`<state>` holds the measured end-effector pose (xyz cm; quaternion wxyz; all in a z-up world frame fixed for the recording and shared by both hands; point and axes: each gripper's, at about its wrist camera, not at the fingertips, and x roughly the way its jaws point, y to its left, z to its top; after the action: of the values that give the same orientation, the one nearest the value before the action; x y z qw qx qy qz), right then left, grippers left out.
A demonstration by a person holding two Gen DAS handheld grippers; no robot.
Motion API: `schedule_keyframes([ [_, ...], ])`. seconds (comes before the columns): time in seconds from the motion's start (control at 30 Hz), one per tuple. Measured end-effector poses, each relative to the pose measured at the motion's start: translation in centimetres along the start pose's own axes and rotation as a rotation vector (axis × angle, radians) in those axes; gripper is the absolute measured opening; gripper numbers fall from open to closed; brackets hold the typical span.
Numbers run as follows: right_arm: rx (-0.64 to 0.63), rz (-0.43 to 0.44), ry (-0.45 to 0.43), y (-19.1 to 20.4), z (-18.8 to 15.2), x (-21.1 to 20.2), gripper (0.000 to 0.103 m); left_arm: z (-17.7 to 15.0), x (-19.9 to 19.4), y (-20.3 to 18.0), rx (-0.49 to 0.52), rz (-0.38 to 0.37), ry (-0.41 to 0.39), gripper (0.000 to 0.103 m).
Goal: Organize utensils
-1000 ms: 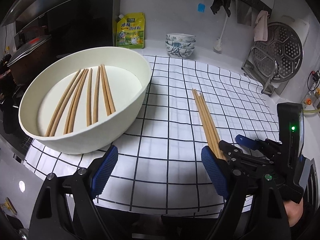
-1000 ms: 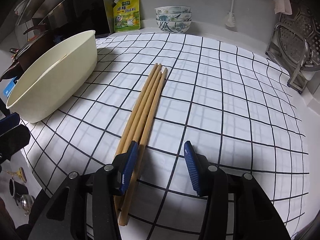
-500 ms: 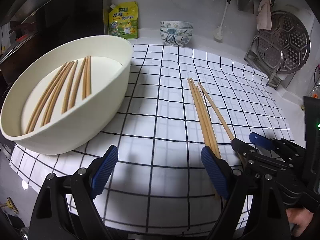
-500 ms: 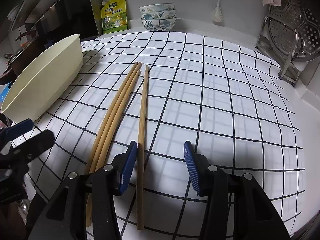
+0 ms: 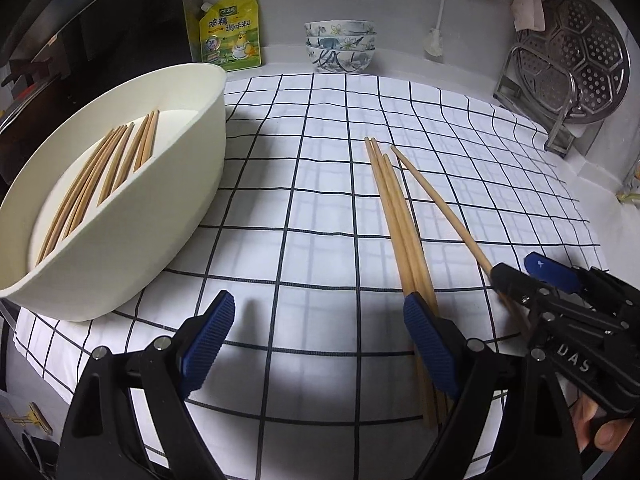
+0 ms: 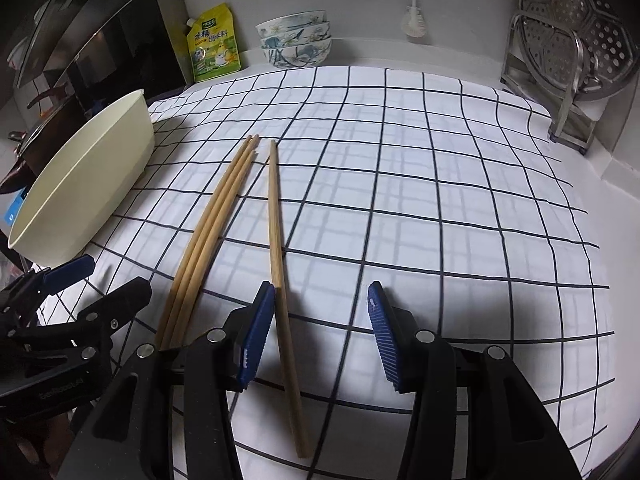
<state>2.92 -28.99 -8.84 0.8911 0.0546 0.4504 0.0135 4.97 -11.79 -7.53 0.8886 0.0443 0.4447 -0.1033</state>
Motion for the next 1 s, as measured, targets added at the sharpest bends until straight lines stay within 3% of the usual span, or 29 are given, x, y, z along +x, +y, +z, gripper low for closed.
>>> schedule_keyframes([
  [0.47, 0.026, 0.046, -0.011, -1.4, 0.1, -0.4, 0.048, 0.4, 1.1, -0.4, 0.033, 0.056, 0.005, 0.085],
  [1.0, 0.033, 0.052, -0.010, -1.5, 0.1, -0.2, 0.049, 0.6, 1.1, -1.2, 0.085, 0.058, -0.015, 0.092],
])
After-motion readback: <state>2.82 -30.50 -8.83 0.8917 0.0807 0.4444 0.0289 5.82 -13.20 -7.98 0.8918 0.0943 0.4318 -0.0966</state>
